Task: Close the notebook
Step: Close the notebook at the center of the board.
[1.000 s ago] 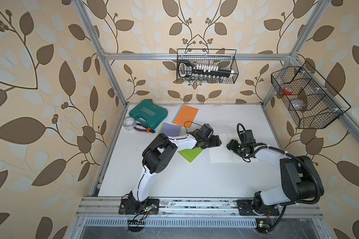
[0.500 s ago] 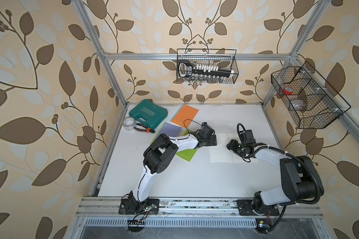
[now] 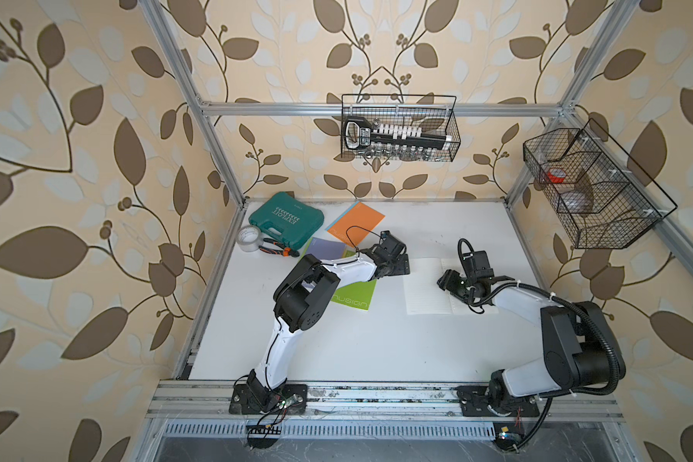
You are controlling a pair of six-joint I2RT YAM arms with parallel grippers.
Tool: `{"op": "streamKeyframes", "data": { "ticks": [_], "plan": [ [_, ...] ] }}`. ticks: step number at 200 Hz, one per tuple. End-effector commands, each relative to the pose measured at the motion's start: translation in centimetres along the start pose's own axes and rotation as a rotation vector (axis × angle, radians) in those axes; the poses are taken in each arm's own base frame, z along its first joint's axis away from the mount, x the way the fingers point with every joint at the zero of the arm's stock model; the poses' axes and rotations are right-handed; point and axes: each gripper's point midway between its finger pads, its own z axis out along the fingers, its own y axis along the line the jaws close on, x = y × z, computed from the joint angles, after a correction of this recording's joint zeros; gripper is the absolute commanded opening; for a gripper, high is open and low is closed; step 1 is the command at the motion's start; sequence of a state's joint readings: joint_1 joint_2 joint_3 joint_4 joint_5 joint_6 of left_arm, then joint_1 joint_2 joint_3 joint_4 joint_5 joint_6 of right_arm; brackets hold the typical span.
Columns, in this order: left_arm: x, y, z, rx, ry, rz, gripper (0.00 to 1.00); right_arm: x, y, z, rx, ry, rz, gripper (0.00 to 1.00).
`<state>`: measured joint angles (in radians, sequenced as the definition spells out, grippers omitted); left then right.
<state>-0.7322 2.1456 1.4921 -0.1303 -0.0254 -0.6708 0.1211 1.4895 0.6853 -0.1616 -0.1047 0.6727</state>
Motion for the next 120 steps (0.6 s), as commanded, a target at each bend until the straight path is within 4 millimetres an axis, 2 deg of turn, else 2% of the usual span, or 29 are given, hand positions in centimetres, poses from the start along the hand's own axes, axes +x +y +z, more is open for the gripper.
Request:
{"op": "streamKeyframes", "data": {
  "ticks": [1, 27, 53, 93, 120],
  "plan": [
    [-0.9, -3.5, -3.3, 0.145, 0.007, -0.047, 0.87, 3.2, -0.8, 0.4, 0.032, 0.108, -0.005, 0.68],
    [-0.4, -3.8, -4.4, 0.192, 0.013, -0.092, 0.88, 4.6, 0.1, 1.0, 0.009, 0.141, -0.019, 0.68],
    [0.3, -2.9, -5.2, 0.18, 0.014, -0.122, 0.88, 5.5, 1.6, 1.3, -0.018, 0.165, -0.044, 0.68],
    [1.6, -1.5, -5.9, 0.185, 0.034, -0.176, 0.89, 3.7, 3.3, -0.4, -0.014, 0.125, -0.135, 0.68],
    [1.4, -1.9, -7.0, 0.218, 0.022, -0.174, 0.9, 2.1, 3.6, -2.3, 0.011, 0.077, -0.186, 0.69]
  ]
}}
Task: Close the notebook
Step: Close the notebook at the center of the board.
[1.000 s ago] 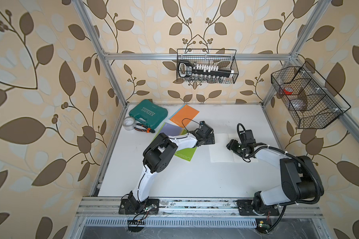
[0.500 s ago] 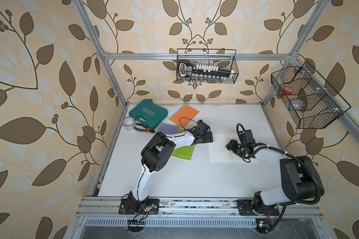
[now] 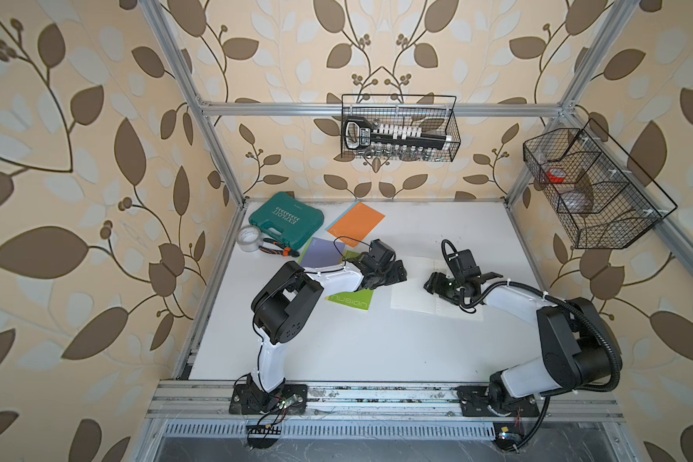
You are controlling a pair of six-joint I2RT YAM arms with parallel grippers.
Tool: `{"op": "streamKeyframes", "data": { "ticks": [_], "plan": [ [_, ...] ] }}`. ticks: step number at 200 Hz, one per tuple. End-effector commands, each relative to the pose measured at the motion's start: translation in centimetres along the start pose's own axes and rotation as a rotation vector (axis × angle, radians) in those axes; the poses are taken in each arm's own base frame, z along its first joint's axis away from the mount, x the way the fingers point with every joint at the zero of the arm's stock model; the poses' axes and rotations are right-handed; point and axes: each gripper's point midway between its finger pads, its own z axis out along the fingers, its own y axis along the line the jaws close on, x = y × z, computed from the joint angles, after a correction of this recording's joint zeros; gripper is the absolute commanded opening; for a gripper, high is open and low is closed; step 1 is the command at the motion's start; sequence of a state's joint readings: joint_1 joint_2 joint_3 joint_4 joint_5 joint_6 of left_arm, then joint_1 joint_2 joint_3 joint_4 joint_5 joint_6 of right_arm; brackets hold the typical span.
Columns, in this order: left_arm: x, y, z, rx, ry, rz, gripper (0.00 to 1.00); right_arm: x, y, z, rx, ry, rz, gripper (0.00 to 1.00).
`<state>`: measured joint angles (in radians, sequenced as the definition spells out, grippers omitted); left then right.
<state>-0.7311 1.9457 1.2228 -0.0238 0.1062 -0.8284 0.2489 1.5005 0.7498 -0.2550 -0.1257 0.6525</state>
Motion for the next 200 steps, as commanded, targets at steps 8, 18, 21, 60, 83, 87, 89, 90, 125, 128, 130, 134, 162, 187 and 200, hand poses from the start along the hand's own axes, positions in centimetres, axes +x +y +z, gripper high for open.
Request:
{"op": "streamKeyframes", "data": {
  "ticks": [8, 18, 21, 60, 83, 87, 89, 90, 125, 128, 130, 134, 162, 187, 200],
  "plan": [
    [-1.4, -3.0, -2.9, 0.119, -0.039, -0.01, 0.9, -1.1, -0.2, -2.6, 0.064, -0.032, -0.069, 0.7],
    [-1.4, -3.4, -3.1, 0.133, -0.032, -0.008, 0.9, -1.6, -0.5, -3.3, 0.086, -0.057, -0.071, 0.73],
    [-1.3, -3.6, -3.2, 0.137, -0.027, -0.007, 0.9, -1.7, -0.6, -3.5, 0.094, -0.063, -0.072, 0.74],
    [-1.0, -4.5, -3.6, 0.186, -0.003, -0.047, 0.92, -2.6, -3.1, -4.3, 0.167, -0.073, -0.048, 0.8],
    [-0.7, -4.5, -3.4, 0.194, 0.015, -0.054, 0.94, -2.7, -4.6, -4.2, 0.187, -0.07, -0.019, 0.82],
    [-0.6, -4.5, -3.4, 0.195, 0.018, -0.057, 0.94, -2.6, -4.8, -4.1, 0.189, -0.069, -0.016, 0.82],
    [-0.6, -4.5, -3.4, 0.194, 0.02, -0.058, 0.95, -2.7, -4.9, -4.1, 0.189, -0.071, -0.013, 0.82],
    [-0.6, -4.5, -3.4, 0.194, 0.021, -0.059, 0.95, -2.7, -4.9, -4.1, 0.189, -0.072, -0.012, 0.82],
    [0.2, -4.4, -3.1, 0.213, 0.053, -0.084, 0.99, -2.3, -6.2, -3.9, 0.205, -0.067, 0.006, 0.89],
    [0.3, -4.4, -3.1, 0.215, 0.057, -0.086, 0.99, -2.3, -6.3, -3.9, 0.206, -0.067, 0.008, 0.89],
    [0.3, -4.4, -3.1, 0.216, 0.058, -0.087, 0.99, -2.2, -6.4, -3.9, 0.206, -0.066, 0.008, 0.89],
    [0.3, -4.5, -3.1, 0.219, 0.06, -0.089, 0.99, -2.2, -6.5, -3.8, 0.21, -0.066, 0.01, 0.9],
    [0.7, -4.1, -2.9, 0.197, 0.082, -0.098, 0.99, -1.9, -6.9, -3.4, 0.216, -0.057, 0.008, 0.94],
    [0.8, -3.5, -2.8, 0.174, 0.076, -0.108, 0.99, -1.6, -7.3, -2.9, 0.225, -0.044, 0.011, 0.96],
    [1.0, -3.1, -2.6, 0.15, 0.085, -0.112, 0.99, -1.5, -7.6, -2.7, 0.232, -0.043, 0.016, 0.96]
  ]
}}
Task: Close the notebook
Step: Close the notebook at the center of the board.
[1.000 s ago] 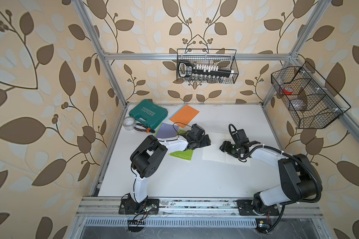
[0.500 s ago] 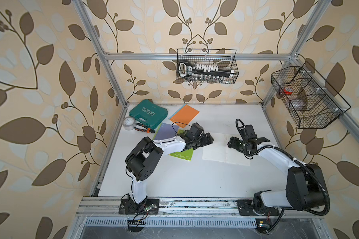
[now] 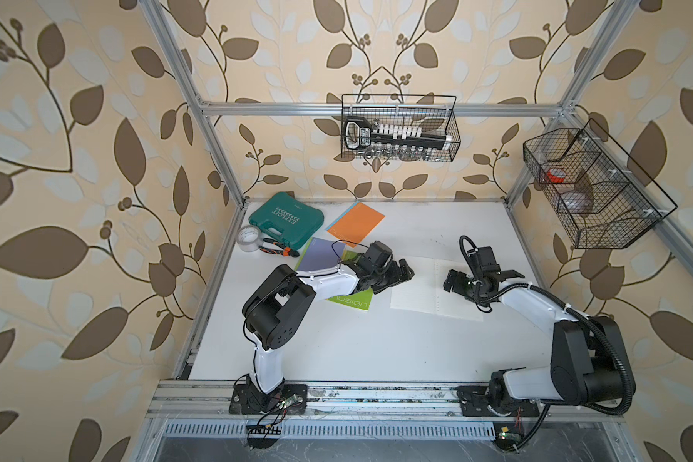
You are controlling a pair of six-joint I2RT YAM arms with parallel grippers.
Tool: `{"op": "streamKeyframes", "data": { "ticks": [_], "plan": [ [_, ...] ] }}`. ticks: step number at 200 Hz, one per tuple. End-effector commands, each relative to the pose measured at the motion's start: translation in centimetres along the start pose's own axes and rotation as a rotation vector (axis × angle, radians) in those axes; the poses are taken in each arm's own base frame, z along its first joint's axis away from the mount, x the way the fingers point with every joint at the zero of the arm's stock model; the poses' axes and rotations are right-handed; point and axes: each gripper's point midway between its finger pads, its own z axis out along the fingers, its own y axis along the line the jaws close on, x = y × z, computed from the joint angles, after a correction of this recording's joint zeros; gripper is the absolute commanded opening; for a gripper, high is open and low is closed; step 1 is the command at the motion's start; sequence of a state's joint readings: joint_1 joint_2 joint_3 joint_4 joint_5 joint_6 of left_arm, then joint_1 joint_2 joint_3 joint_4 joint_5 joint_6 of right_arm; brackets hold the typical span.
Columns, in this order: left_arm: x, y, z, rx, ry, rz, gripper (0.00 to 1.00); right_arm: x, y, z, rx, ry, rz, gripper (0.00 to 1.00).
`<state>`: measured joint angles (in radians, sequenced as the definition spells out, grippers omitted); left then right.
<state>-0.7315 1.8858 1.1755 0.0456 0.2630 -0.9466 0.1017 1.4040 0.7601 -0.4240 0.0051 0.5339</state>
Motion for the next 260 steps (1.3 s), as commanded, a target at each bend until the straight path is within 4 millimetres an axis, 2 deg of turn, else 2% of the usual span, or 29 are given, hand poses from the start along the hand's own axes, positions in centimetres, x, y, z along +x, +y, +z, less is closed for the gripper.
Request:
{"op": "streamKeyframes", "data": {
  "ticks": [1, 30, 82, 111, 165, 189, 260],
  "plan": [
    [-0.2, -0.3, -0.8, -0.007, 0.001, -0.01, 0.99, 0.9, -1.1, 0.9, 0.038, 0.023, -0.002, 0.97],
    [0.2, 0.9, -0.1, -0.02, -0.001, -0.038, 0.99, 1.4, -1.3, 1.6, 0.023, 0.053, 0.025, 0.96],
    [1.0, 1.6, 1.1, -0.053, 0.016, -0.026, 0.99, 2.6, -1.4, 2.5, 0.01, 0.09, 0.035, 0.95],
    [2.0, 2.1, 2.3, -0.076, 0.062, -0.031, 0.99, 3.0, -1.5, 2.7, 0.006, 0.098, 0.043, 0.95],
    [3.3, 2.9, 3.1, -0.191, 0.152, 0.012, 0.99, 3.5, -1.3, 3.1, -0.014, 0.111, 0.055, 0.94],
    [3.6, 2.3, 3.5, -0.16, 0.179, 0.021, 0.99, 3.7, -1.0, 3.3, -0.031, 0.121, 0.058, 0.94],
    [3.2, -1.8, 4.9, 0.03, 0.181, 0.094, 0.99, 4.4, -0.2, 4.0, -0.08, 0.165, 0.067, 0.93]
  ]
}}
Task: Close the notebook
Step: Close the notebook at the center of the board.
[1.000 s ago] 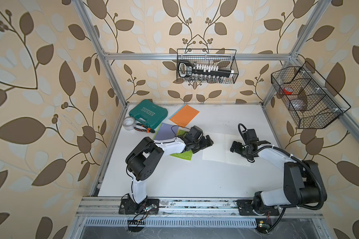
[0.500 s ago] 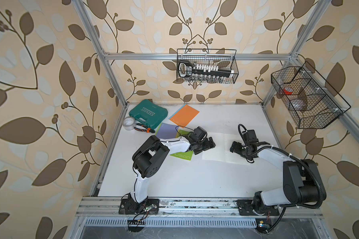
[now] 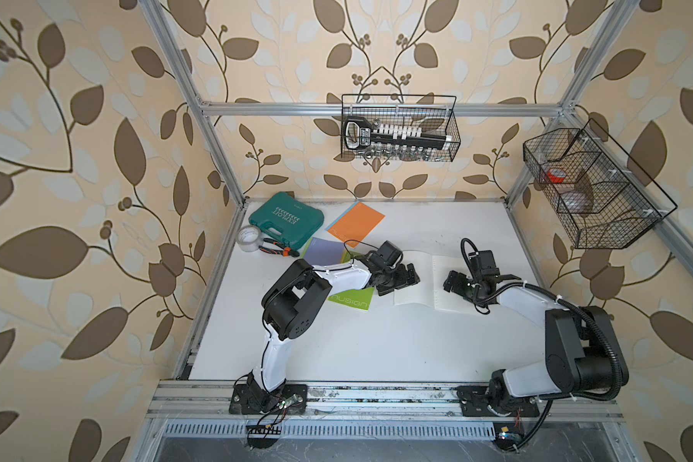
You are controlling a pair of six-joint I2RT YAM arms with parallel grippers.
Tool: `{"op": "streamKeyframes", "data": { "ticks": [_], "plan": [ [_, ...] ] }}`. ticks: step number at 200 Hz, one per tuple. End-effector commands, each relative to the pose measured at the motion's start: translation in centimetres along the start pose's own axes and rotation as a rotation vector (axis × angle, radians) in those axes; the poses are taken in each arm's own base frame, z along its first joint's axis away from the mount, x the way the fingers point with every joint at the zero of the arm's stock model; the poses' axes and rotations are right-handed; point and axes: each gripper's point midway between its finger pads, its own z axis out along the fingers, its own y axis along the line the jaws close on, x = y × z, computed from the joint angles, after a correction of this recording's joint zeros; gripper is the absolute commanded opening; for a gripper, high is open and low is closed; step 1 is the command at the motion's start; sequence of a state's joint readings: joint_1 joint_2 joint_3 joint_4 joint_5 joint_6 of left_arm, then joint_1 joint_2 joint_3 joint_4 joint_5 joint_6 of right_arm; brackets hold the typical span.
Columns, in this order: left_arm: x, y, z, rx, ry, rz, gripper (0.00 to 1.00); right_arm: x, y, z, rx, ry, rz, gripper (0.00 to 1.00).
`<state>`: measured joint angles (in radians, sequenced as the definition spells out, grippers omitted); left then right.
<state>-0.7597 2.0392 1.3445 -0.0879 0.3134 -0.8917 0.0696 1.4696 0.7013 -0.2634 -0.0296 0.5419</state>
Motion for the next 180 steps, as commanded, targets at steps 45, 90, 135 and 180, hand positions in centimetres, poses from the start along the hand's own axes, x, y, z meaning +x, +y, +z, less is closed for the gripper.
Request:
{"op": "streamKeyframes", "data": {
  "ticks": [45, 90, 135, 180],
  "plan": [
    [0.7, -3.9, 0.8, 0.152, 0.024, 0.092, 0.99, 5.4, 0.4, 1.8, -0.076, 0.213, 0.051, 0.91],
    [-0.2, -5.9, -0.7, 0.216, -0.031, 0.162, 0.99, 5.6, 1.2, 1.8, -0.104, 0.224, 0.051, 0.9],
    [-0.6, -8.2, -1.0, 0.328, -0.049, 0.21, 0.99, 5.8, 1.4, 1.9, -0.106, 0.228, 0.049, 0.89],
    [-0.8, -9.1, -1.5, 0.367, -0.066, 0.235, 0.99, 5.7, 1.6, 2.0, -0.11, 0.227, 0.046, 0.89]
  ]
}}
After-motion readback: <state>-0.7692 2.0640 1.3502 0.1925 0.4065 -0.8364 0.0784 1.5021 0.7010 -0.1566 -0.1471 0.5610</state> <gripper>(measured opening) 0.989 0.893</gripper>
